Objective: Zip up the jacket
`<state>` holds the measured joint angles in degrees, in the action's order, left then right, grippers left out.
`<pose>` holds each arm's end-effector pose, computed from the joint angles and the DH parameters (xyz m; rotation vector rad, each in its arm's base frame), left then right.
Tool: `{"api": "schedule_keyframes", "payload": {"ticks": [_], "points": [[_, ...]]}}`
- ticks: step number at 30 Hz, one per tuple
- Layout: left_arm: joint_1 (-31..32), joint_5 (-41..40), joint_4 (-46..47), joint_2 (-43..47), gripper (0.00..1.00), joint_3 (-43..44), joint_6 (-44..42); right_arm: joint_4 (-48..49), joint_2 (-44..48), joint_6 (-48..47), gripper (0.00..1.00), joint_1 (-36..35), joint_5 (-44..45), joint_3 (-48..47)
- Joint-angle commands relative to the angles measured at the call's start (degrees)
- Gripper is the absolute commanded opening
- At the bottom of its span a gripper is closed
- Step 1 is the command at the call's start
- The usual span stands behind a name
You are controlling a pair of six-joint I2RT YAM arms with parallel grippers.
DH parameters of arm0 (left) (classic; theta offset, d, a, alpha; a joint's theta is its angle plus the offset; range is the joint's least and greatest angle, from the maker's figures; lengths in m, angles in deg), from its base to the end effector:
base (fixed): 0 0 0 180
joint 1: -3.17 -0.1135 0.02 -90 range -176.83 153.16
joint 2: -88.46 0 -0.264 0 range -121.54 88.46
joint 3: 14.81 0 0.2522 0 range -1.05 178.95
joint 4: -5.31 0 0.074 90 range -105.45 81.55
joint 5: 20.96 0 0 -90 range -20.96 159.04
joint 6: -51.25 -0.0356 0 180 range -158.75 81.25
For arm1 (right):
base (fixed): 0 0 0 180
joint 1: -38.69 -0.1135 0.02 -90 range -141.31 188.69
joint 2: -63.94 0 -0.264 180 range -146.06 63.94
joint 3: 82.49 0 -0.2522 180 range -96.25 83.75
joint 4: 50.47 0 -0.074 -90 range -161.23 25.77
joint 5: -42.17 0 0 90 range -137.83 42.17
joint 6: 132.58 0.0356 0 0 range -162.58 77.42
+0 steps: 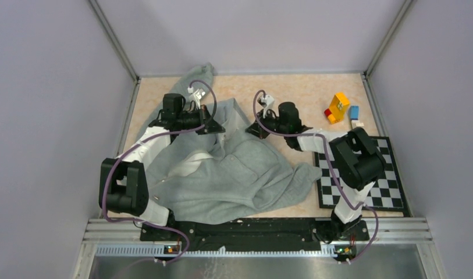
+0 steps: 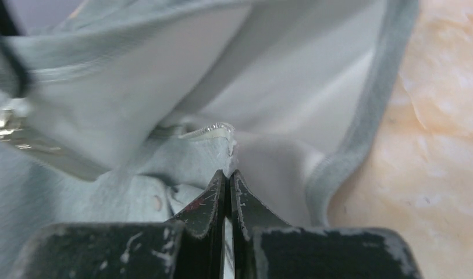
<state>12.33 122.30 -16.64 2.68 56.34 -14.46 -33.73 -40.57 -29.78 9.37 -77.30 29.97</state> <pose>0.3125 -0.0793 0.2563 0.2550 2.2052 -1.3453 0.3281 0.2044 0.1811 -0.6403 1.8970 0.9767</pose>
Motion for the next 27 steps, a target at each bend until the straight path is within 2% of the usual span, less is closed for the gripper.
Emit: {"api": "schedule_keyframes", "payload": {"ticks": [1, 5, 8, 12, 17, 21, 27], "points": [[-0.03, 2.44, 7.03, 1.00, 0.00, -1.41, -2.04, -11.02, 4.47, -9.28, 0.00, 0.36, -15.51, -5.33], [0.38, 0.60, 11.00, 2.98, 0.00, -3.36, -6.74, -15.55, 7.23, -10.55, 0.00, 0.31, -24.65, -4.61], [1.25, -2.46, 9.73, 2.93, 0.00, -2.84, -11.41, -16.61, 10.08, -10.17, 0.00, 0.23, -26.52, -3.91], [2.03, 0.57, 10.11, 1.54, 0.00, -0.35, -15.49, -15.52, 12.17, -9.14, 0.00, -0.13, -30.23, -2.81], [4.01, 9.01, 7.22, -2.18, 0.00, 5.58, -23.04, -18.61, 11.60, -10.32, 0.00, -1.00, -29.79, -4.33], [4.95, 13.64, 6.91, -3.55, 0.00, 5.21, -26.33, -19.23, 11.83, -10.06, 0.00, -1.60, -30.42, -4.43], [5.62, 18.62, 16.64, -0.58, 0.00, 0.51, -24.56, -20.10, 11.35, -10.31, 0.00, -1.62, -24.55, -4.45]]}}
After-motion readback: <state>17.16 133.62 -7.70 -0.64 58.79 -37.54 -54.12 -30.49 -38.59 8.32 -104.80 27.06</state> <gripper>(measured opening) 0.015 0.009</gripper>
